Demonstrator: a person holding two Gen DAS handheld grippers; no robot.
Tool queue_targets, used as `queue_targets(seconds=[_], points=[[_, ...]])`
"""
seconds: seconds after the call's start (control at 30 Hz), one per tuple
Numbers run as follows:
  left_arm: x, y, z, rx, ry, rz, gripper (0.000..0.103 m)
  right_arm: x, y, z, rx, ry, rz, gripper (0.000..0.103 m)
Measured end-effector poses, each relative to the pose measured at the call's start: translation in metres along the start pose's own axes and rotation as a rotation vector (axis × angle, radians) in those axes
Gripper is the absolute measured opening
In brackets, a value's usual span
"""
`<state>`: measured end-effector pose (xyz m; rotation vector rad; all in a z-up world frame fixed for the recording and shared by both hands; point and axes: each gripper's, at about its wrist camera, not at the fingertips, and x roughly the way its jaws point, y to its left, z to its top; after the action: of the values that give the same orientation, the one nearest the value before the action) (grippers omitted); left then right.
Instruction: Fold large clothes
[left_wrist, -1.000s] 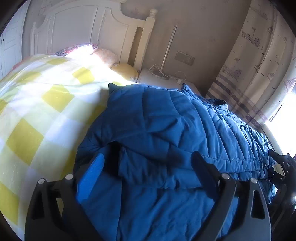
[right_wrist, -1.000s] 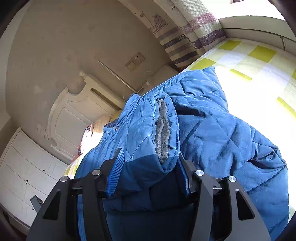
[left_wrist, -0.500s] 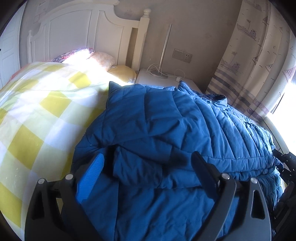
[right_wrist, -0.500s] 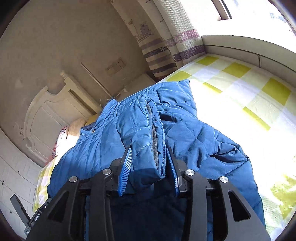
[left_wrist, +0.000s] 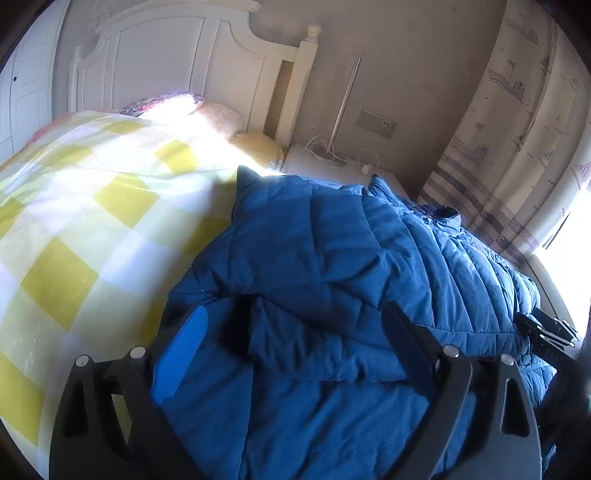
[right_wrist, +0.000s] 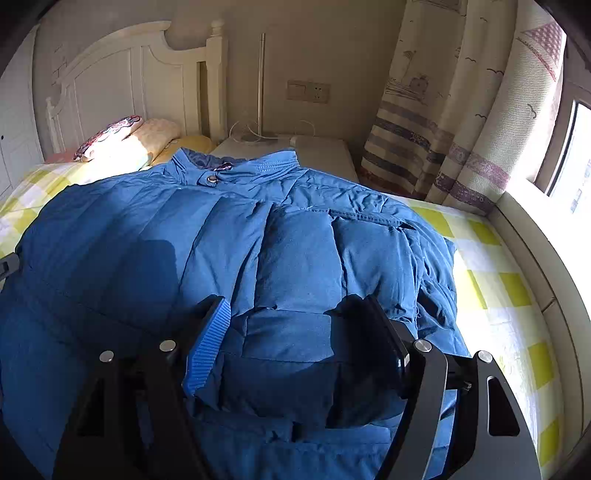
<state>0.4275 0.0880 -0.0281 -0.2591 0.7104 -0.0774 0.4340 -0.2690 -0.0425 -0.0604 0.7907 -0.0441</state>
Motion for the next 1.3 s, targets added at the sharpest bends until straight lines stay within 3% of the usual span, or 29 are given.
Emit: queue_targets(seconds=[0.07, 0.13, 0.2, 0.3, 0.37, 0.47, 0.5, 0.53, 0.6, 0.7, 0.77, 0.8, 0.83, 0.93, 1.0, 1.07, 1.2, 1.3], points=[[-0.014, 0.027, 0.005, -0.126, -0.071, 0.017, 0.094, -0.001, -0.005, 0.002, 0.025, 0.011, 0.02, 0.07], [-0.028, 0.065, 0.006, -0.313, -0.146, 0.035, 0.094, -0.006, -0.009, 0.003, 0.044, -0.013, 0.032, 0.068], [-0.04, 0.102, 0.001, -0.482, -0.2, 0.106, 0.094, -0.024, -0.024, -0.001, 0.146, -0.084, 0.061, 0.068], [-0.041, 0.132, -0.006, -0.628, -0.2, 0.093, 0.094, -0.041, -0.059, -0.011, 0.347, -0.133, 0.087, 0.071], [-0.038, 0.124, -0.002, -0.587, -0.186, 0.086, 0.094, -0.038, -0.077, -0.015, 0.417, -0.091, 0.118, 0.071], [-0.038, 0.087, 0.007, -0.414, -0.195, 0.049, 0.094, -0.02, -0.078, -0.016, 0.371, -0.002, 0.159, 0.071], [-0.038, 0.072, 0.009, -0.347, -0.195, 0.036, 0.094, -0.016, -0.077, -0.017, 0.361, 0.005, 0.169, 0.069], [-0.035, 0.059, 0.009, -0.286, -0.187, 0.019, 0.094, -0.014, -0.077, -0.017, 0.357, 0.005, 0.182, 0.059], [-0.026, 0.036, 0.009, -0.182, -0.143, -0.001, 0.094, -0.015, -0.075, -0.016, 0.355, -0.004, 0.183, 0.051], [-0.012, 0.014, 0.004, -0.073, -0.084, 0.003, 0.094, -0.026, -0.069, -0.014, 0.321, -0.024, 0.132, 0.049], [-0.012, 0.007, 0.002, -0.043, -0.087, 0.014, 0.094, -0.038, -0.063, -0.007, 0.272, -0.066, 0.021, 0.053], [-0.012, 0.007, 0.001, -0.036, -0.088, 0.015, 0.094, -0.041, -0.059, -0.002, 0.25, -0.083, -0.002, 0.067], [-0.012, 0.006, 0.0, -0.034, -0.086, 0.016, 0.094, -0.042, -0.053, 0.005, 0.224, -0.103, 0.005, 0.071], [-0.01, 0.01, 0.0, -0.045, -0.074, 0.015, 0.094, -0.038, -0.023, 0.028, 0.051, -0.16, -0.039, 0.071], [-0.009, 0.013, 0.0, -0.059, -0.071, 0.012, 0.094, -0.014, -0.01, 0.038, 0.001, -0.086, 0.034, 0.071], [-0.009, 0.017, 0.001, -0.075, -0.067, 0.01, 0.094, 0.022, 0.001, 0.035, -0.045, 0.078, 0.062, 0.075], [-0.019, 0.016, 0.004, -0.091, -0.095, 0.04, 0.094, 0.031, -0.001, 0.024, -0.035, 0.055, 0.077, 0.078], [-0.035, -0.018, 0.022, -0.041, -0.11, 0.01, 0.094, 0.033, 0.002, 0.023, -0.041, 0.061, 0.072, 0.078]])
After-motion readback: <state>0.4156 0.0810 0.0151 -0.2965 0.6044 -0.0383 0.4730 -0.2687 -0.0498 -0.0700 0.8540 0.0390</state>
